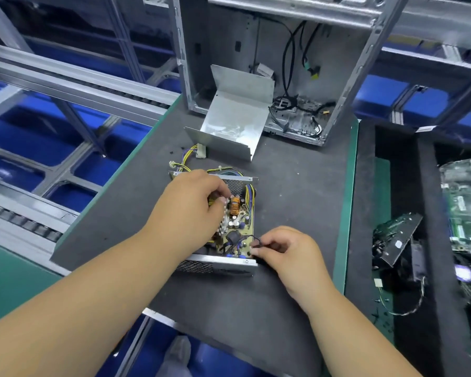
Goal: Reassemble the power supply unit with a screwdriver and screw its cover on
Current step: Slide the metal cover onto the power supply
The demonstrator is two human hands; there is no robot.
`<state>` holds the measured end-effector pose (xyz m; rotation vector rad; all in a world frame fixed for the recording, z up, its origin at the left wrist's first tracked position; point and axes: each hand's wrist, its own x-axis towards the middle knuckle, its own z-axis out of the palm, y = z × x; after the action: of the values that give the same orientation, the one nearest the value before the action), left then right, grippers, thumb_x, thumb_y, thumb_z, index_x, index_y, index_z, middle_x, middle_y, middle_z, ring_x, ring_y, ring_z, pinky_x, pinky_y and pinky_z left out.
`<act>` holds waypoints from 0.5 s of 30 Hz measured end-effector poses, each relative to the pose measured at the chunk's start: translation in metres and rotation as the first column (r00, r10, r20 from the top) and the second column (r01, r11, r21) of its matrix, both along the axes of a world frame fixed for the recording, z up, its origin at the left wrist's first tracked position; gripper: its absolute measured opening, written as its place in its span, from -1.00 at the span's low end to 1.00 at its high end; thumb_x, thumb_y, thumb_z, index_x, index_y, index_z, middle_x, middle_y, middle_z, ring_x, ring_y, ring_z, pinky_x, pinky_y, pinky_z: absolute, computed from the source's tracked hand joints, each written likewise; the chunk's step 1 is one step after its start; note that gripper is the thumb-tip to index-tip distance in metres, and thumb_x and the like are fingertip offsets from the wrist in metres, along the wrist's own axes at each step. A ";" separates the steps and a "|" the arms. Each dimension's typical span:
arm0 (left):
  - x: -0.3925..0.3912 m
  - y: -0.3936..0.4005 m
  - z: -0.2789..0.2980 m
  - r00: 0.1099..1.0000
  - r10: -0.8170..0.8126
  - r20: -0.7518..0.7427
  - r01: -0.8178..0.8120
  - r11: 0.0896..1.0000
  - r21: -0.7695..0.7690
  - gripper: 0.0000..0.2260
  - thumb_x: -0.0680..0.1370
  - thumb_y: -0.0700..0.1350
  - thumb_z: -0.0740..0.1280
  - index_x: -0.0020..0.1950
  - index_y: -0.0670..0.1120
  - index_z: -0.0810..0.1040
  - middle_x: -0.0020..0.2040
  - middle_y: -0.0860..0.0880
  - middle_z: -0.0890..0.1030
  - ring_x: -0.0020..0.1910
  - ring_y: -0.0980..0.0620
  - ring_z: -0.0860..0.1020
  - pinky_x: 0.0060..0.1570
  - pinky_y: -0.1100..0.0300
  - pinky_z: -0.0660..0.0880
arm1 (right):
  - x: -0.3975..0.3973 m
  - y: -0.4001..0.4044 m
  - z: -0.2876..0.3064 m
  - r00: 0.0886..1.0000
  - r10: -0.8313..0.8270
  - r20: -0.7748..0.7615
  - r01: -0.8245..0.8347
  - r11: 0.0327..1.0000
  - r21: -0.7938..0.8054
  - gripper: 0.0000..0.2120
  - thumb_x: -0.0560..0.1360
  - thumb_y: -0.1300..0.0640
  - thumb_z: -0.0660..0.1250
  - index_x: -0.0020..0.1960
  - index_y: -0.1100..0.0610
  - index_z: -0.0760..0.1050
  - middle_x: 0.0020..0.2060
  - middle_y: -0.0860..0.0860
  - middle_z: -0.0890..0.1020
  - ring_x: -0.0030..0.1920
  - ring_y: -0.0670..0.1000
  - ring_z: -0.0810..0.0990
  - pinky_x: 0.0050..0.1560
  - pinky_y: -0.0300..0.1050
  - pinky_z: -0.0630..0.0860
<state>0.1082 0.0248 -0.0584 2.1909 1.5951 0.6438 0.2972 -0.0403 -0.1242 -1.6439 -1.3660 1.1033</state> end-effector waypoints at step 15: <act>-0.004 -0.002 0.004 0.997 0.053 0.056 -0.051 0.998 -0.048 -0.82 0.48 -0.21 0.30 -0.03 0.02 0.63 -0.09 0.11 0.55 0.03 0.05 0.47 0.05 0.18 0.39 | -0.011 0.000 0.007 0.954 0.076 0.289 -0.108 0.990 0.096 -0.89 0.35 0.20 0.56 -0.22 0.02 0.68 -0.26 -0.13 0.60 -0.20 -0.06 0.59 -0.13 0.01 0.55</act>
<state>0.1044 0.0228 -0.0546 2.0849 1.6260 0.6719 0.2866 -0.0406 -0.1171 -1.7207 -1.6723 0.8470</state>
